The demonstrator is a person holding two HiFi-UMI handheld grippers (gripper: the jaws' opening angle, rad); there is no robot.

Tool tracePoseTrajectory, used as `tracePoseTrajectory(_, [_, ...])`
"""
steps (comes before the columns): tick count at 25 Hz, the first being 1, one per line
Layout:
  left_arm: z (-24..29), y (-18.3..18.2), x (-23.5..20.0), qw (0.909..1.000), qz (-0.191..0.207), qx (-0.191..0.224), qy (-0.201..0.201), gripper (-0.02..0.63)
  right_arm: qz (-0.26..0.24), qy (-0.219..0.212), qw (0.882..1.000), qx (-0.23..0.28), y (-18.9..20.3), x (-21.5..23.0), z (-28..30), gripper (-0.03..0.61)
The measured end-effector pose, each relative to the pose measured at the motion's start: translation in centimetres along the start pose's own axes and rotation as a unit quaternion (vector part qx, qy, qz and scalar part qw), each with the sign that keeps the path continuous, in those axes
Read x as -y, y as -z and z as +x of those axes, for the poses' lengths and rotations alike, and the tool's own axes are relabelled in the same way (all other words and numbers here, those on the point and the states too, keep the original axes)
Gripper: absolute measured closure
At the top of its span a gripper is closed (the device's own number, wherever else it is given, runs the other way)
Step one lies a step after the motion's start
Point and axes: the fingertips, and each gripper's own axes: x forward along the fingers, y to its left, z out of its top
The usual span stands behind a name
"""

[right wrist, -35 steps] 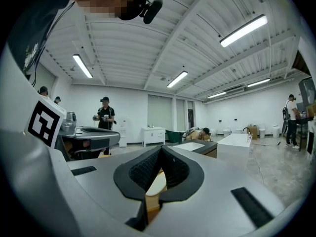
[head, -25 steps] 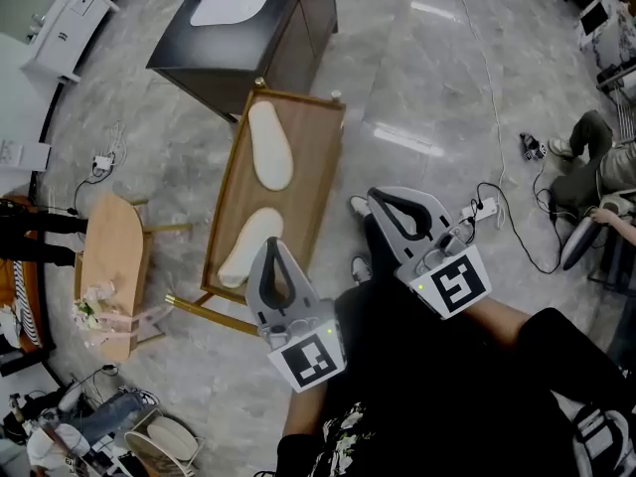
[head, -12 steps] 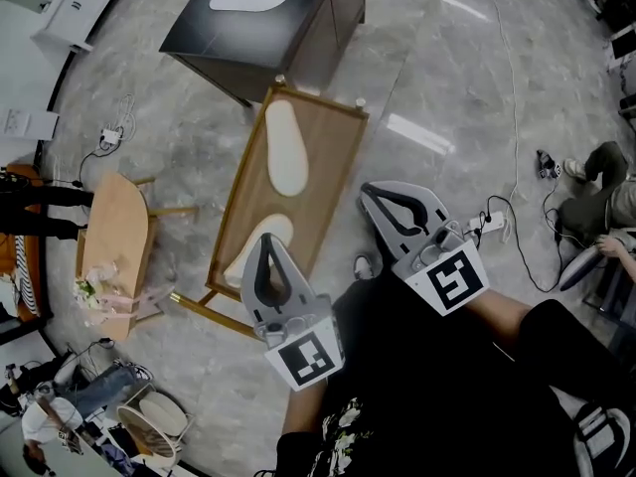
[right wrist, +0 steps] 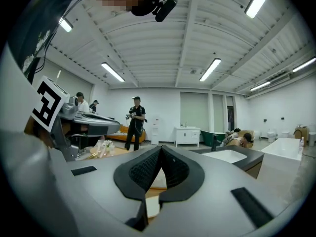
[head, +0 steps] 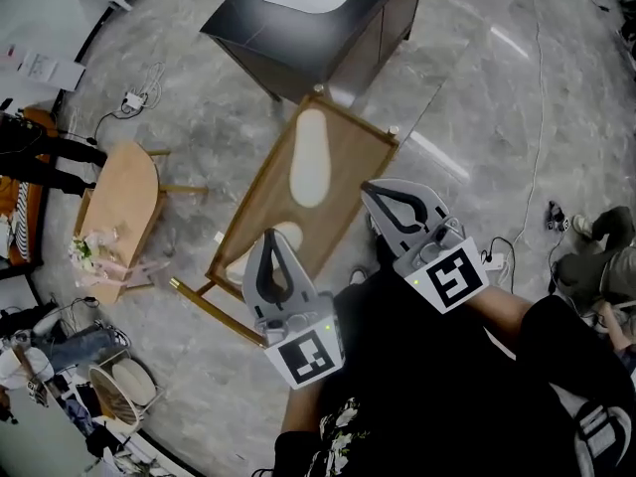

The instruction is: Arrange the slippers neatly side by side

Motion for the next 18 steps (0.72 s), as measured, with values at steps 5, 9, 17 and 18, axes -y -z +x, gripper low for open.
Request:
tracePoseTrajectory(5, [0.9,0.0,-0.4,0.9995,-0.008,-0.001,-0.032,0.612,-0.012,-0.031,0.999,0.008,-0.4,0.6,1.7,0.58])
tracePoseTrajectory(9, [2.0,0.4,-0.2,0.9985,-0.011,-0.009,-0.054,0.612,-0.008,-0.054,0.998,0.004,0.3,1.5,2.9,0.58])
tracePoseTrajectory(17, [3.1,1.5,0.2,0.9949,-0.018,-0.036,-0.093,0.612,-0.004,-0.097,0.995,-0.013,2.7,2.6,4.7,0.58])
tracePoseTrajectory(18, [3.1,1.8,0.1,0.9944,-0.019,-0.04,-0.096,0.612,-0.005,-0.102,0.995,-0.015,3.1,2.6,5.1,0.58])
